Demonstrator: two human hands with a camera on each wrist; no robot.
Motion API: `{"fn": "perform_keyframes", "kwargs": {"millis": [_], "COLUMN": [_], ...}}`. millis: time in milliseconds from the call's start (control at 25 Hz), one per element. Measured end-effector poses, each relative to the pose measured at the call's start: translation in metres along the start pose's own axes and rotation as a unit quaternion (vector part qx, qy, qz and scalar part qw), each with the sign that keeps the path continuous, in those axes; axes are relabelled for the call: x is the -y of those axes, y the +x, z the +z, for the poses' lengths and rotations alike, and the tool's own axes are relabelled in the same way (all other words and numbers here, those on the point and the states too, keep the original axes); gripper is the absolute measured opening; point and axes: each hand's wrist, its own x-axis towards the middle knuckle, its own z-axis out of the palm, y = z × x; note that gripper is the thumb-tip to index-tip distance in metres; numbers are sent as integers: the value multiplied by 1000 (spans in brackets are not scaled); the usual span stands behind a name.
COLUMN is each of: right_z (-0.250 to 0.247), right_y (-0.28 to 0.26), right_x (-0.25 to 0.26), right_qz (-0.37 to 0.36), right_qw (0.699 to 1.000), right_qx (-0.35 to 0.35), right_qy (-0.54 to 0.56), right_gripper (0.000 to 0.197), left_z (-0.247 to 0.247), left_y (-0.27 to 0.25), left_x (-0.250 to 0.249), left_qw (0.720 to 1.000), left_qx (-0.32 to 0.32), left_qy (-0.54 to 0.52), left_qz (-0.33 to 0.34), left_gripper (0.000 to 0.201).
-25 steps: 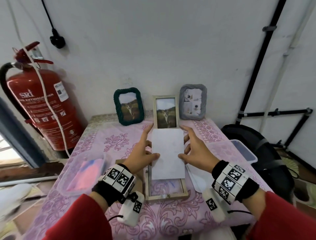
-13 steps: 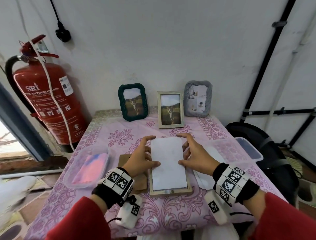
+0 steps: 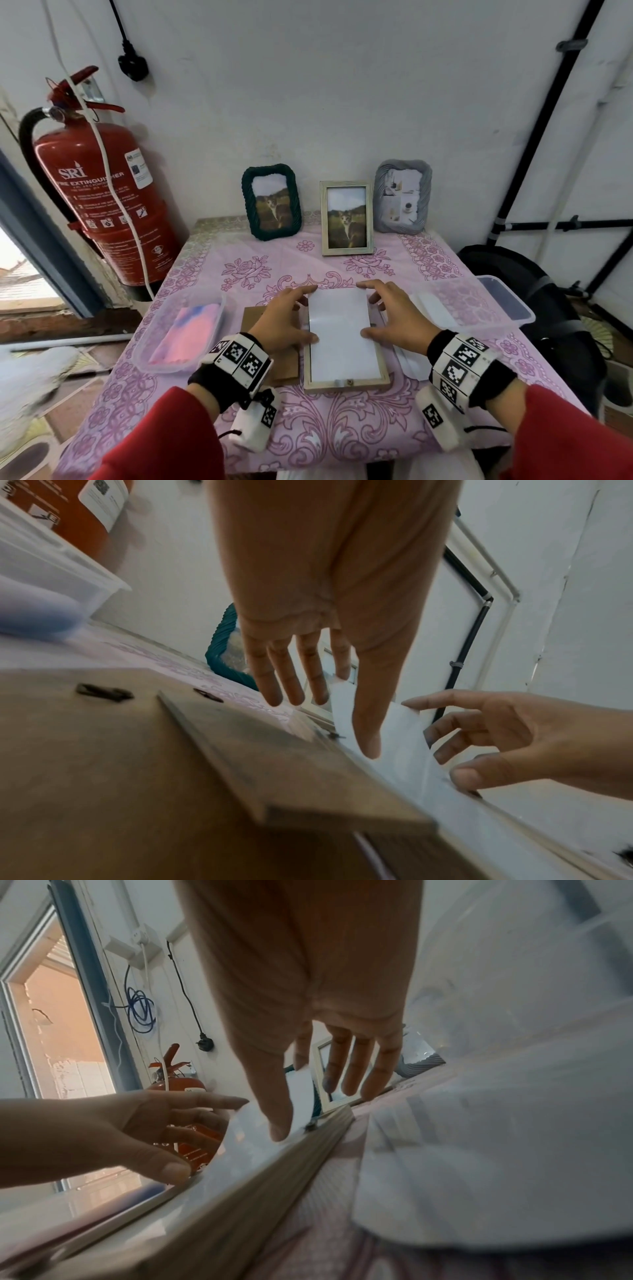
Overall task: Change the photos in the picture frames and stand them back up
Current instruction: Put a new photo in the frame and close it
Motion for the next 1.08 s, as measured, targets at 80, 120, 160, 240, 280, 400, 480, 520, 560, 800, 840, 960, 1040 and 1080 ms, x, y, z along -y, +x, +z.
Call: {"fn": "perform_keyframes", "kwargs": {"millis": [80, 120, 160, 240, 280, 400, 480, 520, 560, 800, 840, 960, 1040, 1080], "right_z": [1, 1, 1, 3, 3, 5, 5, 5, 5, 5, 5, 5, 5, 5], "right_y": [3, 4, 6, 8, 9, 14, 18, 19, 21, 21, 21, 17, 14, 13], "right_x": [-1, -1, -2, -3, -4, -6, -8, -9, -9, -11, -11, -8, -7, -7], "right_qz": [17, 25, 31, 42, 47, 62, 72, 76, 77, 75, 75, 77, 73, 65], "right_qw": [999, 998, 997, 994, 993, 988, 985, 984, 983, 982, 982, 984, 985, 987], "right_qx": [9, 15, 22, 43, 54, 83, 100, 107, 111, 112, 109, 101, 97, 94], "right_qy": [-35, -52, -66, -87, -96, -116, -123, -125, -127, -134, -132, -125, -120, -114], "right_gripper": [81, 82, 84, 86, 86, 87, 87, 86, 86, 84, 83, 81, 79, 77], "left_z": [2, 3, 4, 6, 7, 8, 8, 8, 8, 8, 8, 5, 1, -1], "left_y": [3, 4, 6, 8, 9, 12, 13, 14, 14, 12, 12, 8, 3, -1], "left_x": [1, 1, 2, 5, 6, 11, 14, 14, 15, 15, 14, 10, 10, 10], "left_qw": [999, 997, 996, 994, 992, 986, 981, 980, 979, 982, 983, 990, 995, 996], "left_qx": [23, 32, 40, 49, 53, 72, 85, 91, 94, 87, 85, 87, 63, 39], "left_qy": [39, 52, 62, 84, 97, 137, 158, 164, 165, 148, 144, 93, 21, -9], "left_qz": [-26, -38, -45, -52, -55, -62, -67, -69, -70, -72, -71, -65, -68, -77], "left_gripper": [92, 94, 96, 98, 98, 96, 93, 92, 92, 91, 91, 94, 91, 87]}}
